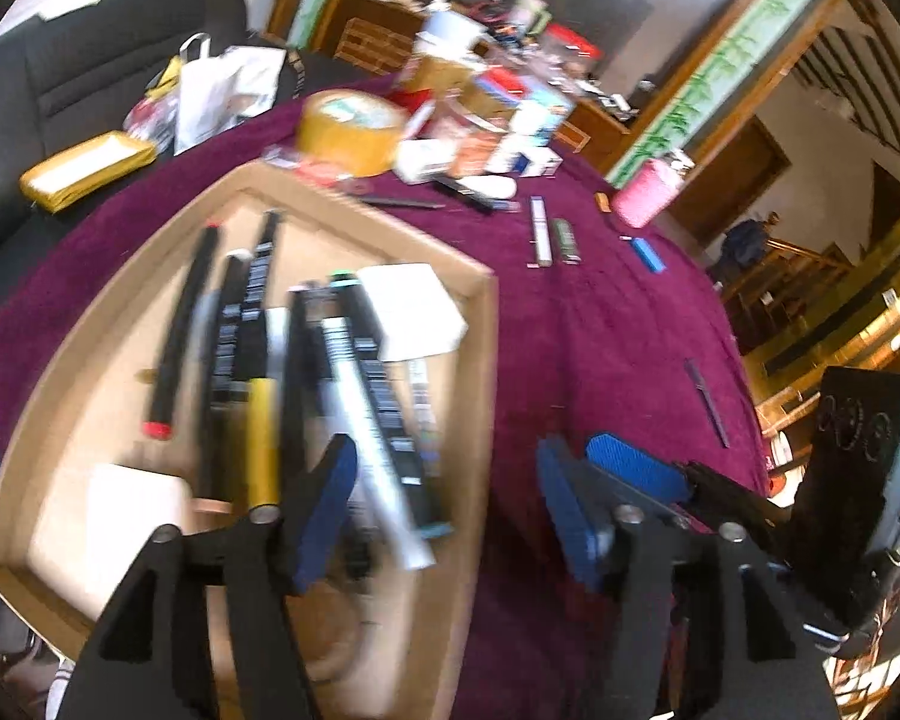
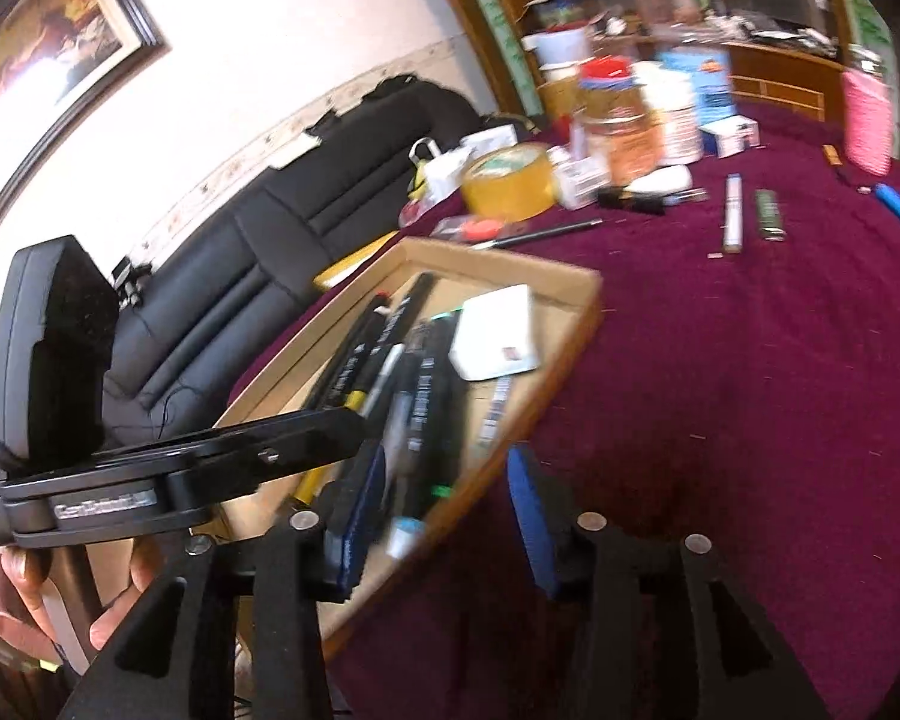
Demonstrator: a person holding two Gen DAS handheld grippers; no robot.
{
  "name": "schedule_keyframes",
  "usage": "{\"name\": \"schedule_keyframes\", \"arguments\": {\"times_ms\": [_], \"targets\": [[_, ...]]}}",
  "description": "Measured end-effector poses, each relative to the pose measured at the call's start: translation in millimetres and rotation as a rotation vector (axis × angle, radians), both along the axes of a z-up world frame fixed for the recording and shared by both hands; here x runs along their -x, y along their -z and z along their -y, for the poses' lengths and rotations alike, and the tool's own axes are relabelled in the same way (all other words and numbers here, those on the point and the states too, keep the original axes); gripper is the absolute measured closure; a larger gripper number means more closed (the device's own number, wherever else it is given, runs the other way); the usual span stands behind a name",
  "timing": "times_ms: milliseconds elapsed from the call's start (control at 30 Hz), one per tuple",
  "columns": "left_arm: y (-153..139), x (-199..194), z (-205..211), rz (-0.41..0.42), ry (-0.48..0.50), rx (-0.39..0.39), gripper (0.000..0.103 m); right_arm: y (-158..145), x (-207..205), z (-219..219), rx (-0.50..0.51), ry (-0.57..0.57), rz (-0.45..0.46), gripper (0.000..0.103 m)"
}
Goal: Organize rigid objects
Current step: 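Move both open grippers back over the table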
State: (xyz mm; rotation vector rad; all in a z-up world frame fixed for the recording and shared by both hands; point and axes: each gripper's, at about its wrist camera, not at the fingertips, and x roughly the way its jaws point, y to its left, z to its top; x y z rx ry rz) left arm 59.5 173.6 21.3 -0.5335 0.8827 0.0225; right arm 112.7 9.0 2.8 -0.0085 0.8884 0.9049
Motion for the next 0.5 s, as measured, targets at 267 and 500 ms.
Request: {"name": "schedule_keyframes", "arguments": {"times_ms": [267, 500], "targets": [[-9.9, -24.4, 79.2, -0.005, 0.125, -0.002, 0.04, -4.9, -8.5, 107.1, -0.015, 0.242, -0.011, 0.048], [-9.5, -58.7, 150.1, -0.018, 0.237, -0.007, 0.04, -8.3, -37.4, 223.3, -0.021, 0.573, -0.032, 0.049]]}}
